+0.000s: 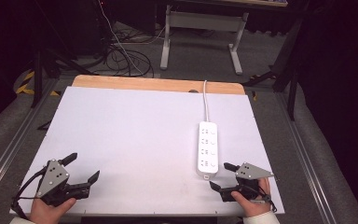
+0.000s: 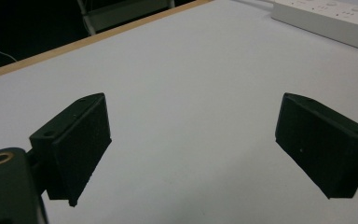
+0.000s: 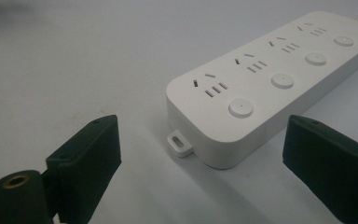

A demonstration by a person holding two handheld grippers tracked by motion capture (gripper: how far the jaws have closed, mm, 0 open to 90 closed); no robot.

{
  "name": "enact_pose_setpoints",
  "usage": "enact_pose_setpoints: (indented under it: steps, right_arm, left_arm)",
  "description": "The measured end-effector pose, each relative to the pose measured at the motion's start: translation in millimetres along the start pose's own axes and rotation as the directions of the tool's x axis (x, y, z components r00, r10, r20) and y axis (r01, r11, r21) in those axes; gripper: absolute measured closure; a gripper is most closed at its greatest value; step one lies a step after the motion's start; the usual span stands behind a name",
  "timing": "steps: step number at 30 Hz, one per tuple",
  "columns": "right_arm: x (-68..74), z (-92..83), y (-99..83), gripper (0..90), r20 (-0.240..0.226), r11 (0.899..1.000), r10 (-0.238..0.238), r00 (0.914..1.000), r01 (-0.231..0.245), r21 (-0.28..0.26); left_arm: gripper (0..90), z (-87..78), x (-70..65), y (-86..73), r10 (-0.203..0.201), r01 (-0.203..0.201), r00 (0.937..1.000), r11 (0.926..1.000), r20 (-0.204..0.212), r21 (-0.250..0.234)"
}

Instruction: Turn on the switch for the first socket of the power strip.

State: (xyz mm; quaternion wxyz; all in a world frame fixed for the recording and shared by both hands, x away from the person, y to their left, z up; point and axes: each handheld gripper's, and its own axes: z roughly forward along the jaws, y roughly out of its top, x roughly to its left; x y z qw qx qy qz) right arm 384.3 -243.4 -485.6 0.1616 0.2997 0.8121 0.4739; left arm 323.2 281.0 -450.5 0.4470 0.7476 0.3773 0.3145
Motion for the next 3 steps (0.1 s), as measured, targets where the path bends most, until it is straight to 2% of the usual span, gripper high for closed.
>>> enact_pose_setpoints:
  steps: [3]
  right_arm:
    - [-0.3, -0.4, -0.1, 11.9, 0.006, 1.0, -0.007, 1.0, 0.008, -0.003]
  left_arm:
    - [10.7, 0.1, 0.2, -0.1, 0.001, -0.001, 1.0, 1.0, 0.0, 0.001]
